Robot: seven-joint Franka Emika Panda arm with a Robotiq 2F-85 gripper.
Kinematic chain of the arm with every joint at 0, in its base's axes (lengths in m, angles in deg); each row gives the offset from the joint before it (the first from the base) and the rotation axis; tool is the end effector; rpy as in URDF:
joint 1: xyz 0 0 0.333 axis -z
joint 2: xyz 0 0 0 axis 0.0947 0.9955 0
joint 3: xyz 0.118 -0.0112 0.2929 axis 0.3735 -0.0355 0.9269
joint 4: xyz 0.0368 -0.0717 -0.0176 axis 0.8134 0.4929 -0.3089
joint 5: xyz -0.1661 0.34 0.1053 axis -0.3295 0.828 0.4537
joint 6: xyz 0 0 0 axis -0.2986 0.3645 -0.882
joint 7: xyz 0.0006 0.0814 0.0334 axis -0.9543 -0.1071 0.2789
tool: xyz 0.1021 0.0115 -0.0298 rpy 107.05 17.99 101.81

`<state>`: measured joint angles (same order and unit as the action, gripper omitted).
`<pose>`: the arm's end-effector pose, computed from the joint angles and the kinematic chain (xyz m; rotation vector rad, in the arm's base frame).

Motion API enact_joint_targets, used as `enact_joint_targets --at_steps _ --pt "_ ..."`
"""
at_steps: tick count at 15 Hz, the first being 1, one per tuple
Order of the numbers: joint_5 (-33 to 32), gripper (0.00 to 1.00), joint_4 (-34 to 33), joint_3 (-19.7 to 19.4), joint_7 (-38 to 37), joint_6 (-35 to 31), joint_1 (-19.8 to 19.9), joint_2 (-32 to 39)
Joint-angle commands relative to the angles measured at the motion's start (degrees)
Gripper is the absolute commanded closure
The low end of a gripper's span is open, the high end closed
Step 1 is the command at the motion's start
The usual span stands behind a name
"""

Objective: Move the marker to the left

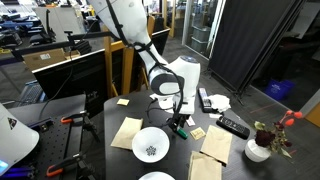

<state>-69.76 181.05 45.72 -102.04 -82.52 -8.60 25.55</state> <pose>0.6123 -0.0731 0.0718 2.5094 -1.7817 0.0095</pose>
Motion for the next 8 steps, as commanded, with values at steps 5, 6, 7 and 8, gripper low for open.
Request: enact_joint_targets --at_steps 5,6,7,8 --pt "1.3 0.94 -2.6 0.9 1.6 3.3 1.3 0.8" --pt "1.1 0.94 -2.2 0.8 1.6 3.7 1.1 0.4" --pt "0.7 0.94 -1.2 0.5 1.5 4.1 0.5 -0.7" --pt "0.5 0.94 -0.4 0.5 1.7 4.4 0.2 -1.6"
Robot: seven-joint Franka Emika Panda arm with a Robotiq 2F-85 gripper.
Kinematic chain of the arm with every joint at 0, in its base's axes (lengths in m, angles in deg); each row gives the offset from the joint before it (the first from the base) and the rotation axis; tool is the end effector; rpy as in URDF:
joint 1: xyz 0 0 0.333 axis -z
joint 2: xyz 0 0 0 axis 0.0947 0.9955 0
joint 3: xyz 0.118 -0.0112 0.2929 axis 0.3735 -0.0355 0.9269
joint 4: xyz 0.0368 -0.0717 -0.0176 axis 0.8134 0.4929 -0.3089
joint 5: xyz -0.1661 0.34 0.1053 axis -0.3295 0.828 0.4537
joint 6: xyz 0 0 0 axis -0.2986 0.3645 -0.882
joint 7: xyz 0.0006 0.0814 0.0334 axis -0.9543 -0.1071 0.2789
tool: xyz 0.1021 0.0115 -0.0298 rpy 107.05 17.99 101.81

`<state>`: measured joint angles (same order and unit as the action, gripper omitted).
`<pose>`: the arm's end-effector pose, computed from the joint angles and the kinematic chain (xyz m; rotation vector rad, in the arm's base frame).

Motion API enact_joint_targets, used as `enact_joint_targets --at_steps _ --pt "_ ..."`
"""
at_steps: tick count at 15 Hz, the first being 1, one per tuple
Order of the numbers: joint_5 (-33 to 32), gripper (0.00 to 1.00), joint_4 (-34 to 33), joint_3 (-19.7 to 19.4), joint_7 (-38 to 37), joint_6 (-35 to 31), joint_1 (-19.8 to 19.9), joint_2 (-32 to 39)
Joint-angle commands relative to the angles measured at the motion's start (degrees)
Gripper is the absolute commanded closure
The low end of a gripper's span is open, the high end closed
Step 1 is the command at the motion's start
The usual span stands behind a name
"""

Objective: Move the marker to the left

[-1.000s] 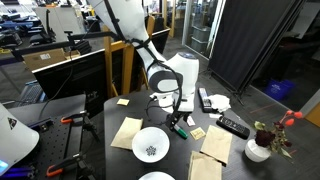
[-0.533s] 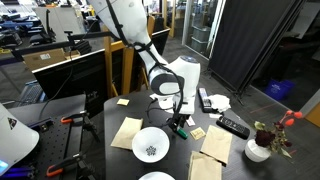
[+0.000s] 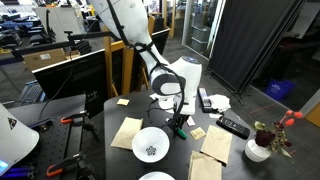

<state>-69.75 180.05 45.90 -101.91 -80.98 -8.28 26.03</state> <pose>0.6143 -0.0740 0.0699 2.5048 -1.7789 -0.0181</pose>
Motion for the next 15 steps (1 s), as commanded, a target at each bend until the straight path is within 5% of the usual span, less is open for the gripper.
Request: enact_joint_targets --at_steps 1,15 --pt "0.2 0.94 2.0 0.5 2.1 3.0 -0.4 -3.6" --pt "-1.5 0.94 12.6 5.3 6.3 11.7 -5.5 -17.2"
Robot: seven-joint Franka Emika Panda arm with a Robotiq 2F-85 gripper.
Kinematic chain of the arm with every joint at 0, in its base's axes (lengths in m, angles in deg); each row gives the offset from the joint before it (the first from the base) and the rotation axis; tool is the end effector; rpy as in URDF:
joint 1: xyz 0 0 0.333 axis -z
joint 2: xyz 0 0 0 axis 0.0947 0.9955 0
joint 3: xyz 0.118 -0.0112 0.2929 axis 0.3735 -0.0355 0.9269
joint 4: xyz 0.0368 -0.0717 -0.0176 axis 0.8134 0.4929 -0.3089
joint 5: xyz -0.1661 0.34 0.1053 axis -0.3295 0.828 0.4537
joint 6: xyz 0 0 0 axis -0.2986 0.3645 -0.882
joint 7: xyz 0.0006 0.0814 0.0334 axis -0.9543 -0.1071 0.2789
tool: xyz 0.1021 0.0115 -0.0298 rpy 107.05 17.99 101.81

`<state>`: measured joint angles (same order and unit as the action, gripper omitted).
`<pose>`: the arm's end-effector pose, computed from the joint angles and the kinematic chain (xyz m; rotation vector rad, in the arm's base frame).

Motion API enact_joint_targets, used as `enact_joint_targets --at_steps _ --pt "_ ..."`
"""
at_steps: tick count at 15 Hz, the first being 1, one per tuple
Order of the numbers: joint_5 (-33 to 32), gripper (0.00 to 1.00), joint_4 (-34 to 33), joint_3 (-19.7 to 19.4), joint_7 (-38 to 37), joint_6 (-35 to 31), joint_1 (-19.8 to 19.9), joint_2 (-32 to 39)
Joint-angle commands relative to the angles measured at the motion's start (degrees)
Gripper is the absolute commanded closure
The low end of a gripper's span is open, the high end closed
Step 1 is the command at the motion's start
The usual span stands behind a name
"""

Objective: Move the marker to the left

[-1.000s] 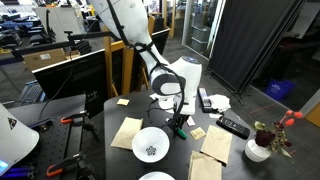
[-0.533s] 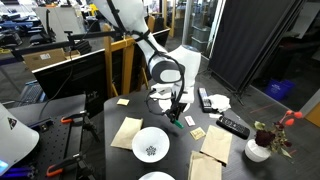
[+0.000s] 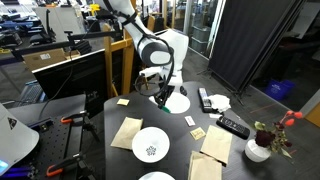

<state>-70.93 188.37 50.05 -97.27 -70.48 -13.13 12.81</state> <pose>0.5882 0.0238 0.1418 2.6926 -1.4877 -0.2162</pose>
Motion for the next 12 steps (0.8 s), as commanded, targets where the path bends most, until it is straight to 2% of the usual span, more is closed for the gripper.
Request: enact_joint_targets --at_steps 1,7,12 --pt "0.0 0.94 4.9 1.9 2.0 1.5 -0.7 -4.4" --pt "-1.0 0.94 7.6 1.6 -5.5 1.1 -5.8 -4.6" --pt "-0.9 0.94 7.5 1.9 -11.7 0.7 -8.0 -3.6"
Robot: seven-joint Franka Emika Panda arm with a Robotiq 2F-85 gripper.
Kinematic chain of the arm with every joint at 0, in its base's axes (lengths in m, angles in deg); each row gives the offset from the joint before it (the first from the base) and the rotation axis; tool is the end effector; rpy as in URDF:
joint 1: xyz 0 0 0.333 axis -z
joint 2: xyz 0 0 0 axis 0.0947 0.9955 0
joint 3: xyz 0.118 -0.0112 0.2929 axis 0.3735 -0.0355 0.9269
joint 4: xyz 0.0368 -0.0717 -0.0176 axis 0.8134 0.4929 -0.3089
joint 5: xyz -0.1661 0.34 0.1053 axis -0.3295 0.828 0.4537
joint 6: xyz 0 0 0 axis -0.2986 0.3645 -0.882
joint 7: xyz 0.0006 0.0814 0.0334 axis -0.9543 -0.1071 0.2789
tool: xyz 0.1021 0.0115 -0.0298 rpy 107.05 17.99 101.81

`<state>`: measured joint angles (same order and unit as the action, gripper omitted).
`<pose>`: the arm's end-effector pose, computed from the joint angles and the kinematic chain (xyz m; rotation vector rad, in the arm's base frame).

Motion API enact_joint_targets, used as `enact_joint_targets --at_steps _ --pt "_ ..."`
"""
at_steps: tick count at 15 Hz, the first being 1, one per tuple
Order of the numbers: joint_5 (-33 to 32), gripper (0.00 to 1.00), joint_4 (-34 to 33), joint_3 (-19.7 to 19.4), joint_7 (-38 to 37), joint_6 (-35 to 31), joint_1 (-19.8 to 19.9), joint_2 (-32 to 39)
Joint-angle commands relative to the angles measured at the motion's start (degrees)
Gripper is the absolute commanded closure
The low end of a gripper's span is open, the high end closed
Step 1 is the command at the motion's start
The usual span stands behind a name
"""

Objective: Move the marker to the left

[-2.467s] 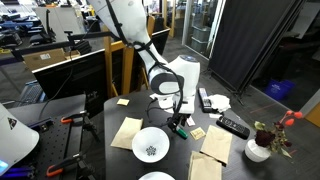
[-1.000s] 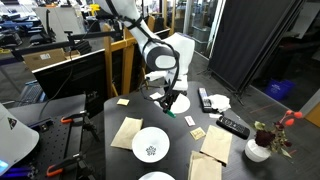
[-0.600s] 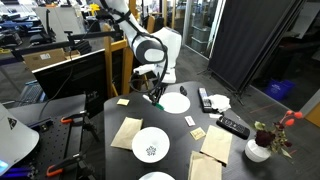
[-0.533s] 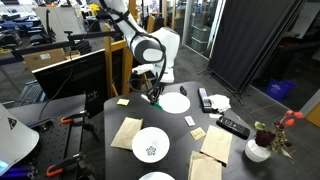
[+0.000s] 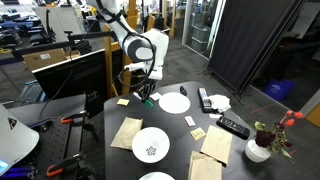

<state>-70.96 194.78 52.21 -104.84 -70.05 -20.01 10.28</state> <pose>0.5390 0.1074 0.1290 2.6533 -1.4382 -0.3104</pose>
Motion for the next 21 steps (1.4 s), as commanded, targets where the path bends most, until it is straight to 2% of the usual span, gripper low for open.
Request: enact_joint_targets --at_steps 1,4,12,21 --pt "-0.9 0.94 1.0 -0.2 -5.3 0.2 -1.4 -0.9" --pt "-0.9 0.94 0.8 -0.1 -8.0 -0.2 -1.8 0.0" --pt "-0.6 0.94 -0.3 0.5 -8.7 -1.7 -1.9 3.6" --pt "-0.4 0.94 -1.5 -0.6 -11.8 -11.1 -3.2 7.6"
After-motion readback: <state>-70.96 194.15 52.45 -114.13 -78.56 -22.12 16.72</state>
